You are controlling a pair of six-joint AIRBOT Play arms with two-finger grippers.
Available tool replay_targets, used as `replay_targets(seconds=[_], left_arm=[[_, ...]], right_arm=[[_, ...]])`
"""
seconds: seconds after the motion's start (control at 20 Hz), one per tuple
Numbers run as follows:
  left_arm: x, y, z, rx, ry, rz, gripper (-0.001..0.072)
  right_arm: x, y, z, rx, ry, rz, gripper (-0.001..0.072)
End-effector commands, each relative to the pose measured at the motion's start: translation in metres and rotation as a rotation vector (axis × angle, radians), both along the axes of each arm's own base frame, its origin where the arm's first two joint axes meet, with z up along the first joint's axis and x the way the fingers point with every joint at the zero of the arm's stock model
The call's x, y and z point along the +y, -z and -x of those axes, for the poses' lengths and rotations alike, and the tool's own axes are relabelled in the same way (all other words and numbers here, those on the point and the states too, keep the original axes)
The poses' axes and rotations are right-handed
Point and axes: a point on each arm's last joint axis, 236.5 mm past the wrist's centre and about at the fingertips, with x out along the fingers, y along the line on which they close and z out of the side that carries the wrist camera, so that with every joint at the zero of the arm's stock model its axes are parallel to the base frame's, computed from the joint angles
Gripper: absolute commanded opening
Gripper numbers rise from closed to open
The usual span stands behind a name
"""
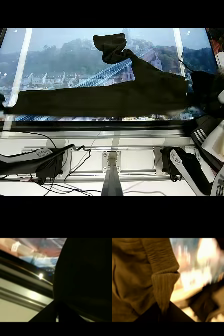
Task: Fold the clothes and pants, and hang the long-sleeved shirts on hangers.
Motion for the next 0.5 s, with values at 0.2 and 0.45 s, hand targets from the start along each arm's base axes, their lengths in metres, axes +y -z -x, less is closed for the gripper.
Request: replay_targets(seconds=[0.2,0.45], left_arm=[[0.015,0.039,0.072,0.13,-0.068,0.03,0.0016],[0.012,0.054,0.074,0.138,-0.092,0.077,0.068]], right_arm=[[0.021,0.036,0.068,0.177,0.002,-0.056,0.0032],[0.021,0.036,0.064,0.163,-0.009,-0.051,0.064]])
